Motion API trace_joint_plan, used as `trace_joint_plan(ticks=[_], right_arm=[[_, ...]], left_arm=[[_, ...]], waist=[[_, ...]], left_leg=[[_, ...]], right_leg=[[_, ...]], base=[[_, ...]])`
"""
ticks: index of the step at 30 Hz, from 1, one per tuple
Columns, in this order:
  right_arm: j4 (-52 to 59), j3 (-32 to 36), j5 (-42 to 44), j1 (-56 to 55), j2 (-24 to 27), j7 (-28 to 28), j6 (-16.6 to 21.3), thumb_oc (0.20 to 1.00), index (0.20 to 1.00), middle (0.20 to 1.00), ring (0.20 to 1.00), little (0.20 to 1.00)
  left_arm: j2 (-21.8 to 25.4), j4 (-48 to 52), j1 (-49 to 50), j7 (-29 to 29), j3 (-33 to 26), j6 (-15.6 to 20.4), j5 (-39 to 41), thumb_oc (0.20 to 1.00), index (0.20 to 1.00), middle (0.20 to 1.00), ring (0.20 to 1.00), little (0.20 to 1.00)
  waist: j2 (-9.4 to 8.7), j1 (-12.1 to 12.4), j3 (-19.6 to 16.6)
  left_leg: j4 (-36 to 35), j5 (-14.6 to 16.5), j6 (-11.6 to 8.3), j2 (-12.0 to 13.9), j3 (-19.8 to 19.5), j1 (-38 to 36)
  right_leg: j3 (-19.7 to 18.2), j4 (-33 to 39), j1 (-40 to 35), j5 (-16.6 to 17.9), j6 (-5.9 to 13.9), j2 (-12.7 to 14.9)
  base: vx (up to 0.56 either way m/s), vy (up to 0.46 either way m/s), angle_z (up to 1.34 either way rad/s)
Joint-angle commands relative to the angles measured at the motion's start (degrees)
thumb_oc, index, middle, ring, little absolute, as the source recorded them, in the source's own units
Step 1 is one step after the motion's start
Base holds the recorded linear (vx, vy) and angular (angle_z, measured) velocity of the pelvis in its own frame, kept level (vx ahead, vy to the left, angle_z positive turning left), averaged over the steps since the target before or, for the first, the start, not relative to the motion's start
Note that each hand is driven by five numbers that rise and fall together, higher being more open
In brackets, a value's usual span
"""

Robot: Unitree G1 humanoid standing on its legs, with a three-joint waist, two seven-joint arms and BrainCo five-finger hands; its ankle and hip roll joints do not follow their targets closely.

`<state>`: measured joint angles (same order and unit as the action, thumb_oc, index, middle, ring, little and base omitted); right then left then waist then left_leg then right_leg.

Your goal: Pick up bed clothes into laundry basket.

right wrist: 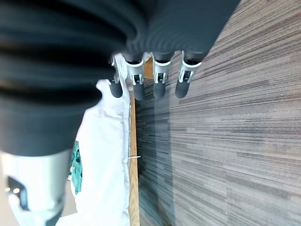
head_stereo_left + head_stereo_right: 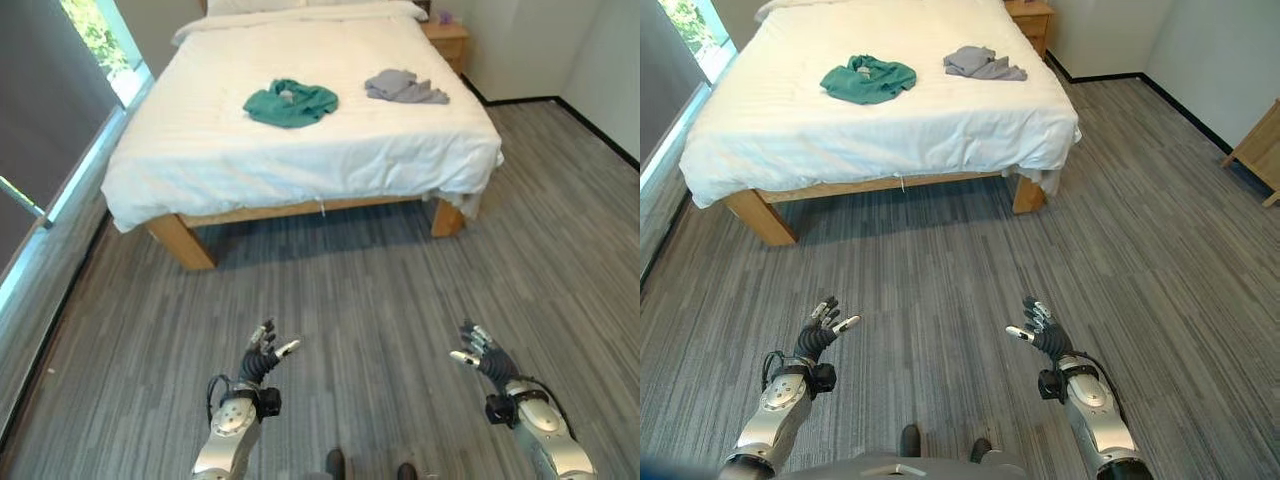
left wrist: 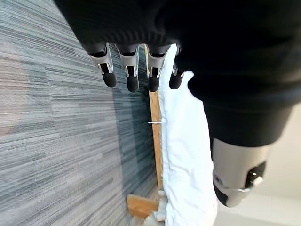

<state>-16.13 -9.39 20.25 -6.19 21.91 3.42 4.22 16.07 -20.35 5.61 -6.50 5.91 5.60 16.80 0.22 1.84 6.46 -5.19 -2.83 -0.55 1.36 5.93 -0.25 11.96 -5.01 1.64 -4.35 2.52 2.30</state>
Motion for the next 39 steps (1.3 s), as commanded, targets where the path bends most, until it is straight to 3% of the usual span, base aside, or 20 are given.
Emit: trace_joint_plan(ticks=[1,5,9,12,17,18,19,20,21,22,24,26,27,28,30,31,32,34,35,39], right_arm=[[3.2,-0.7,0.7,2.9,-0.9,-0.1,2.3,1.000,1.000,1.000,1.000,1.000],[3.2,-1.3,0.9,2.6,-2.3,-0.4,2.0,1.000,1.000,1.000,1.000,1.000],[2.5,-0.5,1.9,2.4,-2.7,-0.6,2.0,1.000,1.000,1.000,1.000,1.000],[2.3,0.2,2.0,1.7,-2.4,-0.7,2.1,1.000,1.000,1.000,1.000,1.000],[4.7,1.4,1.8,-0.2,-1.3,1.0,1.7,1.000,1.000,1.000,1.000,1.000],[4.6,1.3,2.4,0.0,-0.8,1.0,1.9,1.000,1.000,1.000,1.000,1.000],[4.1,1.1,3.4,0.1,0.3,1.0,1.8,1.000,1.000,1.000,1.000,1.000],[4.0,0.9,3.6,0.6,0.9,1.1,1.5,1.000,1.000,1.000,1.000,1.000],[4.0,0.8,3.6,0.7,0.9,1.1,1.5,1.000,1.000,1.000,1.000,1.000],[4.5,0.8,4.8,1.3,1.2,0.4,1.7,1.000,1.000,1.000,1.000,1.000],[3.8,1.1,5.9,2.0,2.2,-0.7,1.8,1.000,1.000,1.000,1.000,1.000],[4.0,1.7,5.8,2.0,2.5,-1.4,1.8,1.000,1.000,1.000,1.000,1.000],[4.1,2.5,6.9,2.3,2.5,-1.7,2.5,1.000,1.000,1.000,1.000,1.000],[4.1,2.5,6.9,2.3,2.5,-1.7,2.5,1.000,1.000,1.000,1.000,1.000],[4.3,2.8,6.0,2.0,2.7,-1.0,2.9,1.000,1.000,1.000,1.000,1.000],[3.6,2.2,4.2,2.2,2.8,-0.1,2.9,1.000,1.000,1.000,1.000,1.000],[3.7,2.4,3.5,2.4,2.9,0.2,2.9,1.000,1.000,1.000,1.000,1.000],[3.8,2.5,3.3,2.4,2.7,0.4,2.8,1.000,1.000,1.000,1.000,1.000],[4.4,2.6,4.3,2.5,2.0,0.7,2.7,1.000,1.000,1.000,1.000,1.000],[4.2,1.0,4.4,2.3,-0.4,1.5,2.4,1.000,1.000,1.000,1.000,1.000]], left_arm=[[3.0,2.2,-4.3,-0.8,-1.2,2.1,0.2,1.000,1.000,1.000,1.000,1.000],[3.8,2.4,-4.8,-1.1,-0.9,1.4,-1.3,1.000,1.000,1.000,1.000,1.000],[4.1,1.8,-5.3,-1.2,-1.2,1.7,-1.4,1.000,1.000,1.000,1.000,1.000],[3.9,-0.4,-7.0,-0.5,-0.9,1.9,-2.2,1.000,1.000,1.000,1.000,1.000],[3.3,0.5,-6.1,1.0,-0.1,1.7,-3.2,1.000,1.000,1.000,1.000,1.000],[3.3,1.1,-5.8,1.3,0.3,1.8,-2.8,1.000,1.000,1.000,1.000,1.000],[2.7,1.8,-5.0,2.3,1.4,1.4,-2.3,1.000,1.000,1.000,1.000,1.000],[2.7,2.1,-5.0,2.4,1.4,1.1,-2.0,1.000,1.000,1.000,1.000,1.000],[2.7,2.2,-5.0,2.4,1.3,1.1,-2.0,1.000,1.000,1.000,1.000,1.000],[2.4,2.6,-5.1,2.3,1.1,0.7,-0.6,1.000,1.000,1.000,1.000,1.000],[1.9,3.2,-5.7,3.0,1.9,0.5,0.6,1.000,1.000,1.000,1.000,1.000],[1.8,3.5,-6.0,2.9,2.1,0.5,0.8,1.000,1.000,1.000,1.000,1.000],[1.4,3.7,-6.3,3.4,2.8,1.0,2.7,1.000,1.000,1.000,1.000,1.000],[1.4,3.7,-6.3,3.4,2.8,1.0,2.7,1.000,1.000,1.000,1.000,1.000],[1.5,4.0,-5.9,4.4,3.7,1.4,2.2,1.000,1.000,1.000,1.000,1.000],[1.5,4.8,-4.4,4.9,3.3,1.7,1.7,1.000,1.000,1.000,1.000,1.000],[1.5,5.3,-4.1,5.2,3.2,1.7,1.4,1.000,1.000,1.000,1.000,1.000],[1.7,5.2,-4.0,5.2,3.2,1.7,1.2,1.000,1.000,1.000,1.000,1.000],[1.7,5.1,-4.3,5.5,3.0,1.7,1.1,1.000,1.000,1.000,1.000,1.000],[2.1,5.2,-3.7,5.6,3.0,1.5,-0.1,1.000,1.000,1.000,1.000,1.000]], waist=[[-2.43,1.0,1.7],[-0.51,-0.8,4.8],[-0.58,-3.0,4.9],[-0.88,-6.8,4.3],[-0.37,-7.8,3.0],[-0.37,-7.9,3.0],[-0.07,-7.8,3.0],[-0.96,-7.0,3.3],[-1.30,-7.4,3.1],[-2.55,-6.2,4.3],[-4.28,-2.1,7.2],[-4.54,-1.2,7.2],[-3.67,0.7,6.8],[-3.75,0.7,6.8],[-2.58,2.2,5.4],[-1.94,4.3,3.9],[-1.54,4.7,3.1],[-1.81,4.5,2.8],[-2.07,4.5,1.9],[-4.19,5.6,-0.3]], left_leg=[[0.4,3.1,0.87,-1.3,1.1,-3.1],[0.2,4.3,2.79,-1.3,1.1,-6.6],[0.2,6.1,0.83,-0.6,0.8,-10.7],[0.2,8.5,-3.07,1.7,-1.5,-16.6],[4.7,5.7,-5.76,4.5,-3.1,-20.4],[9.9,3.6,-6.55,5.1,-3.3,-19.3],[26.8,-7.1,-8.72,6.8,-3.2,-13.5],[36.9,-11.7,-9.78,7.0,-2.7,-9.3],[37.1,-12.0,-9.75,6.7,-3.1,-8.7],[46.7,-14.2,-9.73,6.9,-2.2,-4.4],[55.2,-9.4,-6.43,6.9,0.1,8.2],[53.7,-7.9,-5.77,6.9,0.3,12.4],[42.4,-7.9,-5.61,7.0,0.8,17.4],[42.3,-7.9,-5.60,6.9,0.9,17.4],[27.2,-8.6,-4.84,5.4,0.6,17.8],[12.7,-9.1,-4.26,2.6,-2.5,16.3],[9.0,-11.1,-4.98,3.0,-1.3,16.6],[7.3,-12.1,-5.15,2.9,1.8,15.7],[7.8,-13.3,-4.79,3.4,7.8,15.8],[8.2,-8.8,-1.18,1.6,10.6,13.4]], right_leg=[[1.2,-5.9,3.2,9.0,6.91,8.5],[0.9,-24.9,14.5,15.1,8.28,11.3],[2.7,-15.8,17.7,14.2,7.62,11.4],[3.7,5.6,19.5,19.1,9.24,8.5],[8.7,5.6,19.3,21.6,9.10,8.7],[9.2,4.7,18.1,21.6,7.95,8.5],[8.1,3.1,14.1,17.5,4.16,5.4],[8.4,3.0,11.4,15.3,2.06,4.8],[8.6,2.9,11.7,15.3,2.04,5.3],[7.9,3.0,9.0,13.5,-0.29,4.2],[4.3,5.2,1.3,8.8,-2.27,1.7],[3.6,5.9,-0.7,7.9,-2.23,1.3],[2.3,7.7,-4.5,6.8,-1.17,0.8],[2.3,7.7,-4.5,6.8,-1.16,0.8],[0.5,8.8,-7.5,5.2,0.08,0.0],[-1.8,9.8,-11.2,2.9,0.71,-1.5],[-2.2,10.0,-13.1,2.0,0.70,-2.2],[-2.5,10.0,-14.7,1.5,0.75,-2.3],[-3.1,10.0,-16.3,0.8,0.61,-3.2],[-2.4,4.6,-16.9,0.1,2.65,-0.3]], base=[[0.03,0.172,-0.13],[0.16,0.191,-0.19],[0.36,-0.050,0.03],[0.52,-0.177,0.26],[0.52,-0.213,0.29],[0.52,-0.326,0.68],[0.68,-0.472,0.79],[0.51,-0.383,0.75],[0.35,-0.353,0.34],[0.52,-0.483,-0.31],[0.68,-0.501,-0.57],[0.44,-0.116,-0.14],[0.39,-0.024,-0.42],[0.64,-0.002,-0.50],[0.69,0.088,-0.40],[0.89,0.084,-0.44],[0.83,0.031,-0.64],[0.43,-0.020,-0.70],[0.45,-0.005,-0.44],[0.40,0.071,-0.34]])
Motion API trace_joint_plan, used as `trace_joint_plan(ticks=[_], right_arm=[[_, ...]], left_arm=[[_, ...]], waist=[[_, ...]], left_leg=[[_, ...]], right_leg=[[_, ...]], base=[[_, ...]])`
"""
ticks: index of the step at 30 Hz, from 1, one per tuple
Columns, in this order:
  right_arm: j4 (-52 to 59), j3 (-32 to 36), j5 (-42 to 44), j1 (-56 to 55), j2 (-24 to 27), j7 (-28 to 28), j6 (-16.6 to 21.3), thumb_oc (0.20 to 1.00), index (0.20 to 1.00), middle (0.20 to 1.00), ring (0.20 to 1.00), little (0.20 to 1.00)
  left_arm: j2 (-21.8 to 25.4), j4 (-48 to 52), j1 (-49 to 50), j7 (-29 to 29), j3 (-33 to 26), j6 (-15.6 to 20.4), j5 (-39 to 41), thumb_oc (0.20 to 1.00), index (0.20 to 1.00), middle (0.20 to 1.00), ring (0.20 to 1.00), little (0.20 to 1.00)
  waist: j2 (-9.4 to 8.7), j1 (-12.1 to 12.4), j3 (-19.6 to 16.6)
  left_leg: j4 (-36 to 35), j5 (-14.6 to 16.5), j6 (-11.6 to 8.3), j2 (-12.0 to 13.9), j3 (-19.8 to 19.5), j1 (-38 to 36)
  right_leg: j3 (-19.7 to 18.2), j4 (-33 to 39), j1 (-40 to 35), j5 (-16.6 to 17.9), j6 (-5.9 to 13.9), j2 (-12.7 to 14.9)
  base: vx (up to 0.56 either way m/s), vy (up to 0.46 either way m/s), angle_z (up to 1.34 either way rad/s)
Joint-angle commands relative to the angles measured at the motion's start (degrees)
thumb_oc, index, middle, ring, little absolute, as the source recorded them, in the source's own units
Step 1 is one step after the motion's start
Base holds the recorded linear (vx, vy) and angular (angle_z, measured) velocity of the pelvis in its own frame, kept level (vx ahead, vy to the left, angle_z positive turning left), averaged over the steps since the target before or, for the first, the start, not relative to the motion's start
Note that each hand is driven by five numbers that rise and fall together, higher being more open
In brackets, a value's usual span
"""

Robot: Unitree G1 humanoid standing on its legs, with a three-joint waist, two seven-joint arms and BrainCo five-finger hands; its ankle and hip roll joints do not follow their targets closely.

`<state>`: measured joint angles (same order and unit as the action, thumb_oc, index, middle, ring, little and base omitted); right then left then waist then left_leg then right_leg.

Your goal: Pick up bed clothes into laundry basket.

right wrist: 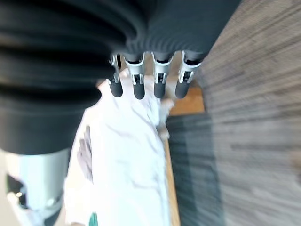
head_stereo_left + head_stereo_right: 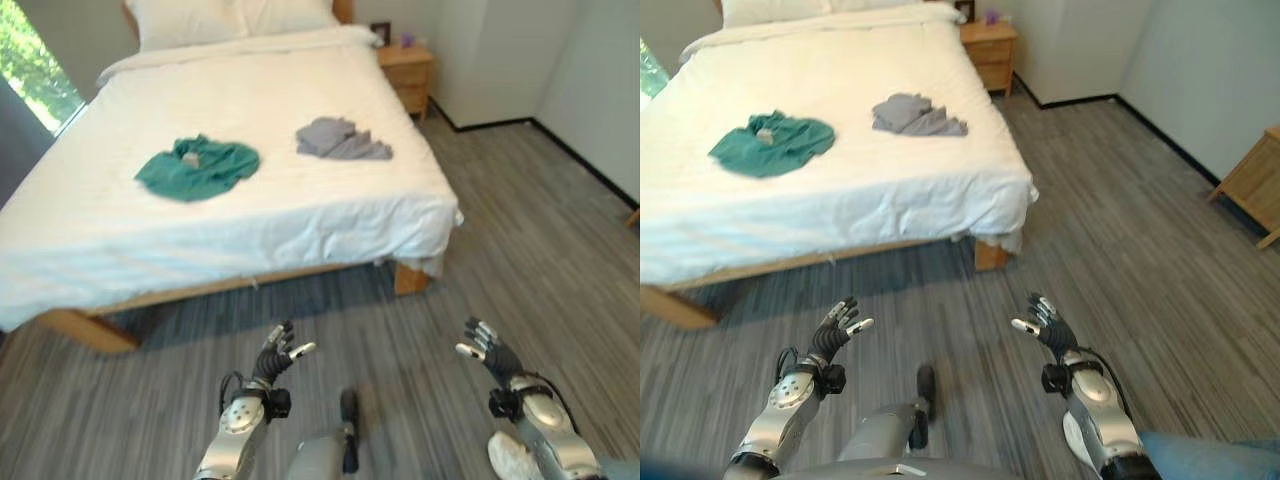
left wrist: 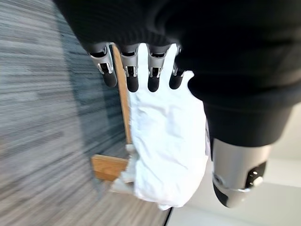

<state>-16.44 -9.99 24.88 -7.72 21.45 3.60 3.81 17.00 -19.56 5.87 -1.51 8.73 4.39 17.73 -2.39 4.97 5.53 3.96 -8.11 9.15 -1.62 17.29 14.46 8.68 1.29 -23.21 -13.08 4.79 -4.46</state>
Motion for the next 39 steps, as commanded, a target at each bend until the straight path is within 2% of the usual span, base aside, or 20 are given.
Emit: trace_joint_plan(ticks=[1,2,4,7,8,9,10,12,13,14,16,20,21,24,26,28,31,36,37,39], right_arm=[[4.7,0.3,0.3,4.8,-1.1,1.3,2.4,1.000,1.000,1.000,1.000,1.000],[4.8,-0.3,1.7,4.8,-1.8,1.8,2.3,1.000,1.000,1.000,1.000,1.000],[5.6,-0.6,-0.9,4.3,-1.5,2.1,1.7,1.000,1.000,1.000,1.000,1.000],[6.4,-0.3,-1.6,4.1,-1.4,1.6,1.7,1.000,1.000,1.000,1.000,1.000],[6.3,0.4,-0.9,3.8,-1.6,1.1,1.9,1.000,1.000,1.000,1.000,1.000],[6.3,0.4,-0.9,3.8,-1.6,1.2,1.9,1.000,1.000,1.000,1.000,1.000],[6.9,1.6,-1.2,3.1,-1.6,0.6,2.2,1.000,1.000,1.000,1.000,1.000],[6.8,3.0,-1.0,2.3,-1.6,0.3,2.5,1.000,1.000,1.000,1.000,1.000],[6.8,3.0,-1.0,2.2,-1.6,0.3,2.5,1.000,1.000,1.000,1.000,1.000],[7.1,4.5,-1.3,1.6,-1.0,0.2,2.6,1.000,1.000,1.000,1.000,1.000],[7.1,5.4,-1.7,1.2,-0.3,0.6,2.7,1.000,1.000,1.000,1.000,1.000],[7.1,7.0,-1.0,2.1,0.4,0.8,3.0,1.000,1.000,1.000,1.000,1.000],[7.5,8.0,0.3,2.2,1.1,1.0,3.6,1.000,1.000,1.000,1.000,1.000],[8.0,9.5,2.2,1.6,2.1,0.7,4.8,1.000,1.000,1.000,1.000,1.000],[8.1,10.5,4.0,1.0,1.8,0.4,5.1,1.000,1.000,1.000,1.000,1.000],[8.1,10.7,3.6,0.3,1.7,0.6,4.9,1.000,1.000,1.000,1.000,1.000],[8.1,12.5,0.4,-1.3,1.7,0.0,4.7,1.000,1.000,1.000,1.000,1.000],[7.3,11.9,2.7,-2.7,-0.1,1.1,4.4,1.000,1.000,1.000,1.000,1.000],[5.2,17.0,10.2,-3.4,-2.4,-3.2,5.5,1.000,1.000,1.000,1.000,1.000],[5.8,17.0,10.3,-3.4,-2.7,-3.4,5.5,1.000,1.000,1.000,1.000,1.000]], left_arm=[[1.8,5.4,-4.6,0.3,0.4,2.4,-0.8,1.000,1.000,1.000,1.000,1.000],[2.0,5.4,-5.3,0.2,0.8,2.4,-0.6,1.000,1.000,1.000,1.000,1.000],[2.6,5.4,-6.3,-0.1,1.4,2.3,-1.1,1.000,1.000,1.000,1.000,1.000],[3.0,5.6,-7.5,-0.1,1.9,2.4,-0.8,1.000,1.000,1.000,1.000,1.000],[3.3,5.6,-8.5,0.1,2.6,2.6,0.0,1.000,1.000,1.000,1.000,1.000],[3.3,5.5,-8.5,0.1,2.6,2.6,0.0,1.000,1.000,1.000,1.000,1.000],[3.4,5.3,-9.1,0.1,3.0,2.7,-0.2,1.000,1.000,1.000,1.000,1.000],[3.5,4.6,-10.1,0.3,3.9,3.0,-0.4,1.000,1.000,1.000,1.000,1.000],[3.5,4.6,-10.1,0.3,4.0,3.0,-0.4,1.000,1.000,1.000,1.000,1.000],[3.4,4.6,-10.1,0.5,4.2,3.3,-0.7,1.000,1.000,1.000,1.000,1.000],[3.4,4.8,-9.4,0.9,4.2,3.3,-1.3,1.000,1.000,1.000,1.000,1.000],[3.5,7.0,-7.3,2.0,3.3,3.1,-1.0,1.000,1.000,1.000,1.000,1.000],[3.1,7.7,-6.2,2.4,2.8,3.2,-0.1,1.000,1.000,1.000,1.000,1.000],[2.7,7.5,-6.5,3.0,3.6,3.3,1.2,1.000,1.000,1.000,1.000,1.000],[3.2,7.2,-7.2,3.8,4.5,2.9,0.8,1.000,1.000,1.000,1.000,1.000],[3.2,6.9,-7.0,4.3,4.8,2.6,0.8,1.000,1.000,1.000,1.000,1.000],[3.9,7.5,-5.2,5.2,5.1,2.3,0.2,1.000,1.000,1.000,1.000,1.000],[4.9,9.4,-2.4,5.6,4.3,1.9,0.4,1.000,1.000,1.000,1.000,1.000],[1.7,6.5,-0.2,-3.5,-10.5,2.8,4.7,1.000,1.000,1.000,1.000,1.000],[2.0,7.0,-0.4,-3.9,-10.7,2.9,4.7,1.000,1.000,1.000,1.000,1.000]], waist=[[-2.26,2.7,0.9],[-1.78,2.1,1.2],[-0.68,0.2,1.9],[0.49,-1.4,2.4],[0.45,-2.2,2.3],[0.48,-2.5,2.6],[-0.43,-4.1,2.6],[-1.30,-5.4,2.1],[-1.26,-5.4,2.1],[-1.92,-5.9,1.8],[-2.50,-5.8,1.7],[-2.53,-4.7,1.1],[-2.29,-4.1,1.2],[-2.45,-4.3,2.7],[-1.99,-5.9,3.1],[-1.35,-6.2,2.8],[0.26,-7.0,1.2],[0.54,-7.1,1.3],[0.97,-5.2,2.3],[0.96,-5.7,1.9]], left_leg=[[-1.6,-0.6,-8.33,3.4,2.1,-4.2],[-2.5,0.1,-7.75,3.6,2.3,-6.2],[-3.8,1.8,-7.11,3.5,0.9,-10.7],[-5.2,2.5,-7.55,4.0,-1.2,-13.9],[-5.2,3.7,-8.69,4.1,-3.5,-15.5],[-5.2,3.8,-8.73,4.1,-3.9,-15.7],[-5.3,5.8,-9.49,3.7,-7.5,-17.9],[-5.6,6.6,-9.74,3.4,-10.7,-18.5],[-5.6,6.7,-9.73,3.4,-10.7,-18.6],[-5.9,7.6,-10.19,3.4,-14.4,-19.4],[-5.7,8.2,-10.56,3.7,-17.5,-19.8],[-5.2,8.2,-11.18,4.5,-20.7,-19.5],[-2.2,7.5,-12.32,5.1,-21.6,-17.4],[2.9,5.5,-13.50,5.9,-18.0,-13.3],[2.9,4.9,-13.54,7.8,-11.3,-12.1],[1.1,5.3,-13.34,8.1,-9.3,-12.8],[-3.5,4.8,-12.90,7.1,-10.5,-14.2],[-4.4,5.3,-12.54,6.7,-10.2,-15.6],[-5.9,4.7,-13.57,7.4,-8.0,-14.5],[-8.1,3.9,-13.56,7.1,-8.2,-15.2]], right_leg=[[1.7,-18.0,14.2,16.9,4.81,9.9],[1.1,-24.2,17.9,20.6,6.54,10.7],[2.1,-28.9,23.4,21.3,5.79,12.7],[3.2,-26.7,27.6,19.6,4.01,14.2],[2.3,-19.2,29.2,18.9,3.32,16.3],[2.7,-19.0,28.6,18.8,3.35,16.4],[-2.8,-10.2,28.1,19.0,4.19,15.8],[-11.1,-6.3,28.7,19.7,5.43,13.9],[-11.1,-6.3,28.6,19.6,5.45,13.8],[-15.7,-4.6,30.2,21.2,6.50,13.2],[-16.0,-4.1,29.8,21.4,6.86,13.2],[-13.8,-2.8,27.3,19.6,6.03,12.7],[-11.3,-1.6,25.6,18.9,4.99,12.3],[-6.7,-1.6,23.7,18.2,3.37,13.0],[-3.6,-1.8,23.3,17.6,2.95,13.5],[-2.8,-1.8,23.1,17.0,2.87,13.3],[-2.7,-1.0,23.3,17.0,3.03,12.9],[-3.5,0.5,23.0,17.8,3.37,13.2],[4.8,-1.0,20.4,13.3,2.21,11.0],[5.3,-1.0,20.8,13.6,2.37,11.5]], base=[[0.42,0.187,-0.02],[0.38,0.194,-0.38],[0.32,0.081,-0.41],[0.28,-0.061,0.87],[0.22,-0.136,0.67],[0.48,-0.290,0.75],[0.36,-0.212,0.88],[0.33,-0.191,1.16],[0.29,-0.212,1.50],[0.19,-0.154,1.36],[0.21,-0.225,1.20],[0.14,-0.274,0.97],[0.07,-0.223,0.56],[-0.01,-0.203,0.86],[-0.07,-0.101,1.27],[-0.01,-0.009,0.79],[0.01,0.033,0.27],[0.00,0.035,-0.03],[-0.04,0.053,-0.05],[-0.03,0.054,0.13]])
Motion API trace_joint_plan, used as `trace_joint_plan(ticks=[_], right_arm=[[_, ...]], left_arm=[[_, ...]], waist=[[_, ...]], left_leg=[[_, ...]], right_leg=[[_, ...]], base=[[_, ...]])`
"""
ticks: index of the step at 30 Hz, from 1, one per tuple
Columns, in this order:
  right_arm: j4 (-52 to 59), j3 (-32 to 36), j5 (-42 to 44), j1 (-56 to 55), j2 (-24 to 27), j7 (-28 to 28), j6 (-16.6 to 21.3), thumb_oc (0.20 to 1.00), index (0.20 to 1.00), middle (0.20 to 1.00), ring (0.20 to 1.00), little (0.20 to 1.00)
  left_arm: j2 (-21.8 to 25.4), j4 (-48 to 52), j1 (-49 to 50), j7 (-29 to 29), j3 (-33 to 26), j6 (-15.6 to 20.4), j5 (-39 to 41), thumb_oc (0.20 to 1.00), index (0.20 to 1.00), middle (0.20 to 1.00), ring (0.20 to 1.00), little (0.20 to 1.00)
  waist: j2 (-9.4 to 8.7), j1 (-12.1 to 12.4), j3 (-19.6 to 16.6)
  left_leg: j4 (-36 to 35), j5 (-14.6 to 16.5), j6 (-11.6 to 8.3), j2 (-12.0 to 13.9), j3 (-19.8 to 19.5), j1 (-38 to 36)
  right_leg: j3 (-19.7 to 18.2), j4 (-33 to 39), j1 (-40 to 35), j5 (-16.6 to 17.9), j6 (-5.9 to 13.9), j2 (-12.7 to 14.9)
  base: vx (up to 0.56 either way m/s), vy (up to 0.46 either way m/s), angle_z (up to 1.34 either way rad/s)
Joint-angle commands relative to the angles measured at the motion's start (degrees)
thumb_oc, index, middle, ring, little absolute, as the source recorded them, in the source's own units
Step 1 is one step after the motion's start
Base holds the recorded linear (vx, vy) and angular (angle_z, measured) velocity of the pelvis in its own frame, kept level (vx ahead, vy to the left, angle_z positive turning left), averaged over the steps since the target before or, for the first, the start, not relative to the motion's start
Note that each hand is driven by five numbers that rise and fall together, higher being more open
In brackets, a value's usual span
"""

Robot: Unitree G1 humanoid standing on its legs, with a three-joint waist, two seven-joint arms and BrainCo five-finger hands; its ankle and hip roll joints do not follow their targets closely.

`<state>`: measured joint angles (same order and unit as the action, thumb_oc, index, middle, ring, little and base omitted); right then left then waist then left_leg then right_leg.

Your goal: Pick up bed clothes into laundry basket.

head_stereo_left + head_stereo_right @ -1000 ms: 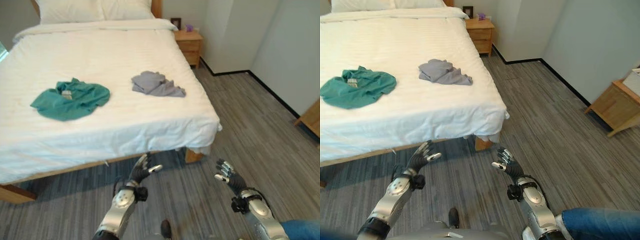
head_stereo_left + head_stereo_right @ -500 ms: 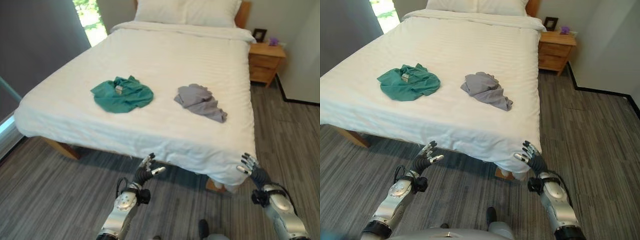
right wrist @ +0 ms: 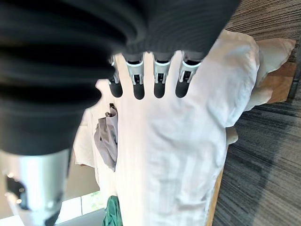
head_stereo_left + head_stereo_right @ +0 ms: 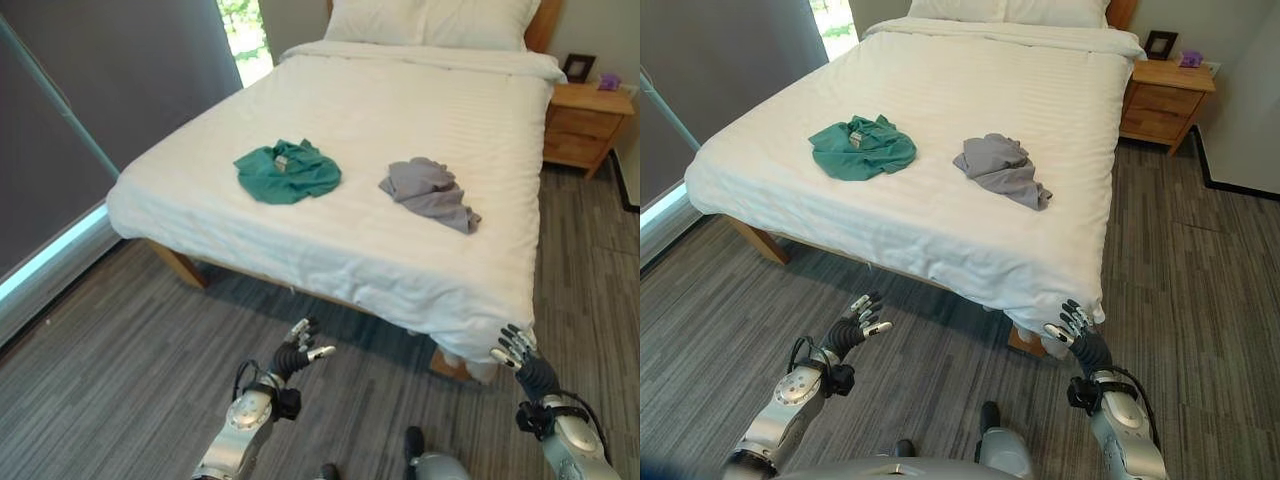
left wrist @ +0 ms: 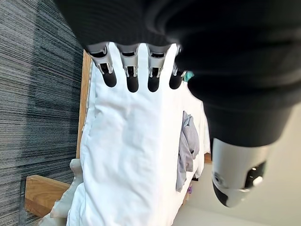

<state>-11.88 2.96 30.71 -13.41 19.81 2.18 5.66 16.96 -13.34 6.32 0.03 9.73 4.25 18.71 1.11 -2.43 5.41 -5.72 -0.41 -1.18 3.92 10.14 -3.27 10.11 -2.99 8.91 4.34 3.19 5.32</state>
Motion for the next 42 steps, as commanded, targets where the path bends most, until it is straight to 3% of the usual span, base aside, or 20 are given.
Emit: trace_joint_plan(ticks=[1,8,11,12,13,16,18,21,22,23,25,26,29,31,33,34,35,38,39,42], right_arm=[[1.5,3.9,4.4,2.4,-1.3,-2.0,3.7,1.000,1.000,1.000,1.000,1.000],[2.9,3.6,1.2,5.5,0.9,-0.9,2.1,1.000,1.000,1.000,1.000,1.000],[4.1,5.0,-0.3,7.2,1.7,-1.8,2.9,1.000,1.000,1.000,1.000,1.000],[4.5,5.4,-1.6,7.2,2.1,-1.5,2.9,1.000,1.000,1.000,1.000,1.000],[4.6,5.8,-4.1,8.0,3.0,-2.1,2.9,1.000,1.000,1.000,1.000,1.000],[3.1,5.6,-5.9,8.8,4.6,-1.9,1.9,1.000,1.000,1.000,1.000,1.000],[1.9,5.9,-6.9,9.8,7.3,-1.5,0.2,1.000,1.000,1.000,1.000,1.000],[1.0,7.0,-7.6,10.4,10.0,-2.4,-0.1,1.000,1.000,1.000,1.000,1.000],[0.1,7.4,-8.0,11.0,11.0,-2.8,0.0,1.000,1.000,1.000,1.000,1.000],[-0.2,7.3,-8.0,11.2,11.1,-2.8,0.1,1.000,1.000,1.000,1.000,1.000],[-0.6,8.4,-9.0,11.3,12.6,-3.5,-0.2,1.000,1.000,1.000,1.000,1.000],[-2.0,8.9,-10.5,11.8,14.7,-3.3,-0.6,1.000,1.000,1.000,1.000,1.000],[-2.9,10.9,-11.4,11.3,18.9,-2.7,-1.2,1.000,1.000,1.000,1.000,1.000],[-4.4,11.5,-11.3,13.2,21.9,-3.1,-0.8,1.000,1.000,1.000,1.000,1.000],[-6.7,11.1,-9.9,15.7,25.4,-3.4,-0.4,1.000,1.000,1.000,1.000,1.000],[-8.4,11.2,-10.4,17.2,30.0,-3.9,-0.5,1.000,1.000,1.000,1.000,1.000],[-10.1,10.6,-11.0,18.6,31.9,-4.5,-0.6,1.000,1.000,1.000,1.000,1.000],[-16.8,6.8,-11.7,24.3,36.7,-4.3,-1.9,1.000,1.000,1.000,1.000,1.000],[-20.5,4.3,-13.4,26.8,40.0,-3.5,-2.5,1.000,1.000,1.000,1.000,1.000],[-22.8,0.9,-15.5,29.6,41.7,-2.7,-2.7,1.000,1.000,1.000,1.000,1.000]], left_arm=[[2.3,0.9,-0.9,-5.6,-11.9,3.2,3.5,1.000,1.000,1.000,1.000,1.000],[4.3,0.4,1.1,-6.1,-15.4,3.3,0.4,1.000,1.000,1.000,1.000,1.000],[5.4,-0.4,0.7,-8.5,-19.3,4.3,0.3,1.000,1.000,1.000,1.000,1.000],[5.6,-0.7,0.6,-9.2,-20.7,4.4,0.5,1.000,1.000,1.000,1.000,1.000],[7.0,-0.4,0.3,-10.2,-23.3,4.7,0.3,1.000,1.000,1.000,1.000,1.000],[8.4,0.2,0.3,-10.3,-24.8,4.8,-0.2,1.000,1.000,1.000,1.000,1.000],[9.5,0.1,-0.4,-10.0,-25.0,4.8,-0.5,1.000,1.000,1.000,1.000,1.000],[9.0,0.3,-0.9,-9.0,-23.5,4.7,0.7,1.000,1.000,1.000,1.000,1.000],[8.6,-0.1,-1.3,-8.8,-22.7,4.5,0.7,1.000,1.000,1.000,1.000,1.000],[8.5,-0.3,-1.4,-8.8,-22.7,4.6,0.7,1.000,1.000,1.000,1.000,1.000],[8.8,-0.7,-2.6,-8.3,-21.4,4.3,0.5,1.000,1.000,1.000,1.000,1.000],[9.0,-1.1,-3.4,-7.8,-20.7,4.4,0.2,1.000,1.000,1.000,1.000,1.000],[9.1,-1.4,-3.8,-6.8,-20.3,4.6,0.1,1.000,1.000,1.000,1.000,1.000],[8.1,-1.3,-3.2,-7.1,-20.5,5.0,1.3,1.000,1.000,1.000,1.000,1.000],[6.7,-1.0,-3.1,-7.3,-20.5,5.1,4.5,1.000,1.000,1.000,1.000,1.000],[7.7,0.0,-3.7,-6.7,-19.7,5.0,4.5,1.000,1.000,1.000,1.000,1.000],[7.8,0.0,-4.1,-6.8,-18.9,5.0,4.5,1.000,1.000,1.000,1.000,1.000],[7.7,-1.6,-5.9,-6.6,-16.3,4.6,6.9,1.000,1.000,1.000,1.000,1.000],[8.5,-1.0,-5.6,-5.7,-15.2,4.7,7.1,1.000,1.000,1.000,1.000,1.000],[8.7,-1.3,-5.1,-5.6,-14.5,4.8,7.0,1.000,1.000,1.000,1.000,1.000]], waist=[[-2.52,1.6,1.9],[-3.54,3.1,2.1],[-3.51,3.5,2.5],[-3.50,3.2,3.0],[-3.43,3.3,4.5],[-2.69,3.0,5.3],[-2.94,2.0,5.5],[-3.61,0.3,5.2],[-4.15,-0.6,5.1],[-3.48,-0.8,5.1],[-3.93,-1.8,4.9],[-3.86,-2.2,4.6],[-4.23,-2.8,3.3],[-3.08,-2.2,2.6],[-4.21,-1.7,3.4],[-5.54,0.5,6.1],[-5.84,1.2,6.9],[-6.37,3.0,7.4],[-5.69,3.9,6.8],[-5.06,5.0,6.7]], left_leg=[[1.3,-3.7,-3.15,1.3,-1.3,2.2],[2.7,-1.6,-1.32,-0.3,-1.1,1.5],[3.3,-0.2,-0.03,-1.2,-0.7,1.1],[3.5,0.2,0.49,-1.4,-0.9,0.7],[4.0,1.1,1.86,-2.0,-0.3,-0.5],[3.5,1.6,2.37,-1.7,-0.2,-2.4],[2.1,2.4,1.70,-1.4,-0.9,-5.1],[0.9,3.9,0.60,-1.8,-3.0,-7.5],[0.7,4.6,0.22,-2.1,-4.0,-8.9],[0.7,5.0,0.10,-1.4,-4.2,-9.1],[0.7,6.1,-0.63,-1.4,-5.7,-10.5],[0.7,7.0,-1.11,-0.8,-6.3,-11.6],[1.9,8.0,-2.33,0.4,-7.9,-14.1],[12.6,4.4,-4.30,2.2,-7.6,-11.3],[32.4,-3.3,-6.14,2.9,-6.9,-2.5],[44.8,-4.4,-5.67,2.4,-7.4,4.8],[45.9,-4.7,-5.38,2.8,-7.4,7.7],[38.0,-5.7,-4.93,5.7,-7.1,13.6],[26.9,-6.3,-5.47,8.0,-6.4,14.1],[17.8,-7.3,-5.66,7.6,-6.3,12.7]], right_leg=[[3.7,3.3,-11.2,-3.7,4.03,1.8],[2.5,2.1,-11.0,-2.5,5.51,4.2],[1.3,-4.0,-8.5,-2.5,6.31,6.2],[0.5,-7.8,-7.1,-0.9,6.66,6.6],[0.1,-17.9,-2.5,3.9,7.41,8.4],[0.2,-23.8,0.3,5.3,7.48,8.7],[1.5,-21.8,5.0,4.8,7.32,8.4],[0.6,-12.6,7.2,3.6,6.84,5.0],[0.1,-6.8,8.4,4.1,6.85,3.4],[0.7,-5.5,7.5,4.5,6.85,2.8],[-0.6,-1.5,9.0,5.9,7.29,1.9],[1.3,0.6,9.1,7.2,7.67,2.1],[1.2,-0.4,7.1,6.6,6.54,1.5],[2.1,-1.2,4.3,5.3,4.78,-0.2],[3.2,0.4,0.0,4.0,1.64,-0.7],[2.5,1.0,-4.0,1.0,-0.93,-1.6],[2.2,1.3,-5.5,0.1,-1.23,-1.7],[1.4,3.0,-9.2,-0.9,-0.47,-0.6],[0.9,4.2,-11.0,-1.9,0.67,-0.5],[-0.1,4.8,-12.2,-2.9,1.22,-0.5]], base=[[-0.03,0.101,0.31],[-0.01,0.140,0.05],[0.01,0.156,-0.04],[-0.01,0.197,-0.05],[0.01,0.257,-0.09],[0.10,0.126,-0.27],[0.26,0.017,-0.12],[0.32,-0.062,0.13],[0.29,-0.067,0.24],[0.28,-0.072,0.17],[0.31,-0.094,0.13],[0.50,-0.208,0.47],[0.35,-0.177,0.64],[0.28,-0.172,0.44],[0.30,-0.377,0.30],[0.29,-0.403,0.48],[0.28,-0.316,0.39],[0.33,-0.021,-0.18],[0.36,0.086,-0.05],[0.33,0.147,-0.21]])
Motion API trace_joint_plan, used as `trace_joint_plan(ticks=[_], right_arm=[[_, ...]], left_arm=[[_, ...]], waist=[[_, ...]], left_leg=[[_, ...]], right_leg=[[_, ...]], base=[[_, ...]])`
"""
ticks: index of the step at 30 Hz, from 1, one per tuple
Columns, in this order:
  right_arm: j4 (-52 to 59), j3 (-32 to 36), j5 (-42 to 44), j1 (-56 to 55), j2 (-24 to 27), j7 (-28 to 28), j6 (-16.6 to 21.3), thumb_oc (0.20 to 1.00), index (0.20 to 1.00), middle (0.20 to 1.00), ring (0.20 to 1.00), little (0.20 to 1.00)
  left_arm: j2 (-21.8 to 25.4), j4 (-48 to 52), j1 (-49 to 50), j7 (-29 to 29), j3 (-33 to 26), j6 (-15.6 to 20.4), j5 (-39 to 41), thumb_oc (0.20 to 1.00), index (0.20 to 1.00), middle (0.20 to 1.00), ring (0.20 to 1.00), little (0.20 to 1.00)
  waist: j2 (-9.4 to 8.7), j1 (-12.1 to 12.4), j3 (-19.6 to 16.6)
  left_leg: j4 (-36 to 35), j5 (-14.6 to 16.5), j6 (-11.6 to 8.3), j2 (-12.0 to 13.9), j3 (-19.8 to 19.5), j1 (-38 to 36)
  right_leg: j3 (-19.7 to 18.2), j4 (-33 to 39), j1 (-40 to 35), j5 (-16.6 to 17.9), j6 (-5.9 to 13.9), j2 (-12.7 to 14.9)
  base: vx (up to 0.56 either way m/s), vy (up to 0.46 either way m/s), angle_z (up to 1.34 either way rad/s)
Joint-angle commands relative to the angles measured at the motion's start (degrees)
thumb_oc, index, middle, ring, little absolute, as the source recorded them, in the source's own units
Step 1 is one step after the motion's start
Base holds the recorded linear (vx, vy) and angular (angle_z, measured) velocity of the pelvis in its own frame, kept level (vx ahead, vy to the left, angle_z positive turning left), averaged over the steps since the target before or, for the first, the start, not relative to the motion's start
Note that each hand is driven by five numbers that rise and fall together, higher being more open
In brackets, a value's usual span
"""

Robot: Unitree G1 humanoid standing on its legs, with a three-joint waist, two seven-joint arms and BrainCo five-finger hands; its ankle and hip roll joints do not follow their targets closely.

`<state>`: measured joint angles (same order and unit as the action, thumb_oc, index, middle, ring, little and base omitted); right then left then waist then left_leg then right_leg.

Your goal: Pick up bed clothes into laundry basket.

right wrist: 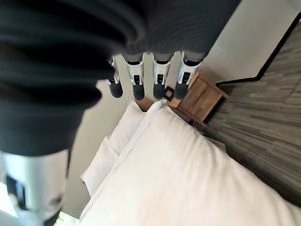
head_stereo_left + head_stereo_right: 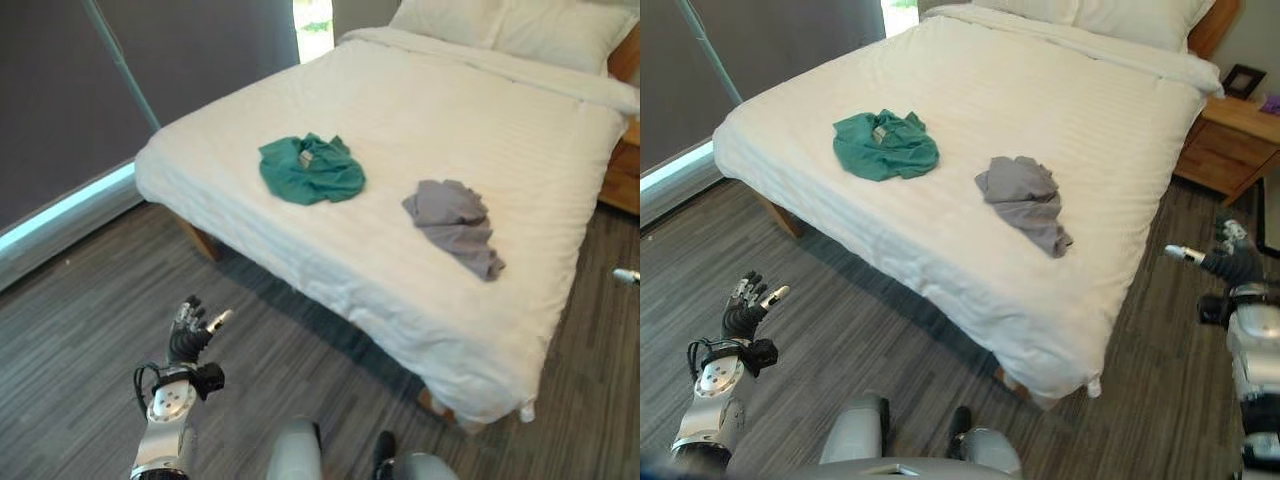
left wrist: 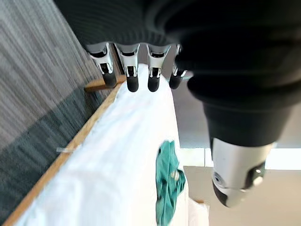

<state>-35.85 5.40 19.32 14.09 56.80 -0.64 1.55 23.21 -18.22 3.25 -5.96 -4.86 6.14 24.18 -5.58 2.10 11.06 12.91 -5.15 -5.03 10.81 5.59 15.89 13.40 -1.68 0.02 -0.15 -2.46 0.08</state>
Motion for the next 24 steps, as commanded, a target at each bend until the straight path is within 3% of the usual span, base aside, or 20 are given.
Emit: trace_joint_plan(ticks=[1,7,12,17,24], right_arm=[[-2.5,-6.6,-8.5,7.0,7.0,0.4,0.9,1.000,1.000,1.000,1.000,1.000],[-12.2,-21.4,-17.3,25.7,8.7,0.6,-0.5,1.000,1.000,1.000,1.000,1.000],[-15.7,-31.7,-19.6,39.2,5.6,-0.1,-1.7,1.000,1.000,1.000,1.000,1.000],[-13.5,-32.9,-19.8,41.8,3.4,-1.1,-2.2,1.000,1.000,1.000,1.000,1.000],[-5.5,-28.2,-20.1,37.4,-0.4,-2.9,-3.4,1.000,1.000,1.000,1.000,1.000]], left_arm=[[2.3,3.9,-1.1,0.6,1.4,3.3,1.9,1.000,1.000,1.000,1.000,1.000],[2.3,5.2,1.2,2.5,2.2,3.2,2.4,1.000,1.000,1.000,1.000,1.000],[4.4,5.6,-1.0,1.3,3.6,3.7,3.6,1.000,1.000,1.000,1.000,1.000],[3.4,4.7,-1.2,0.2,4.2,3.6,3.7,1.000,1.000,1.000,1.000,1.000],[1.9,2.3,-1.4,-1.5,3.7,2.8,3.3,1.000,1.000,1.000,1.000,1.000]], waist=[[2.81,2.7,0.3],[3.58,2.5,-1.4],[2.47,2.7,-1.5],[1.89,2.6,-0.9],[0.92,2.4,-0.7]], left_leg=[[-8.5,-4.3,-2.34,-0.8,-6.6,-6.2],[-13.8,-3.3,-2.49,-1.9,-6.0,-10.9],[-17.4,-2.8,-0.89,-3.8,-2.8,-10.6],[-17.7,-2.2,-0.02,-4.8,-2.2,-9.8],[-17.9,-1.2,0.75,-5.6,-1.6,-9.8]], right_leg=[[-5.3,4.1,-5.1,0.5,7.35,4.3],[-7.7,4.9,-5.7,0.8,8.73,6.0],[-9.8,5.6,-0.7,3.3,10.86,8.0],[-10.5,5.6,1.0,4.3,11.52,8.8],[-11.2,5.4,1.6,4.9,12.25,9.4]], base=[[0.25,0.128,-0.36],[0.26,0.156,-0.68],[0.04,0.150,-0.42],[0.03,0.080,-0.18],[0.02,0.038,0.05]])
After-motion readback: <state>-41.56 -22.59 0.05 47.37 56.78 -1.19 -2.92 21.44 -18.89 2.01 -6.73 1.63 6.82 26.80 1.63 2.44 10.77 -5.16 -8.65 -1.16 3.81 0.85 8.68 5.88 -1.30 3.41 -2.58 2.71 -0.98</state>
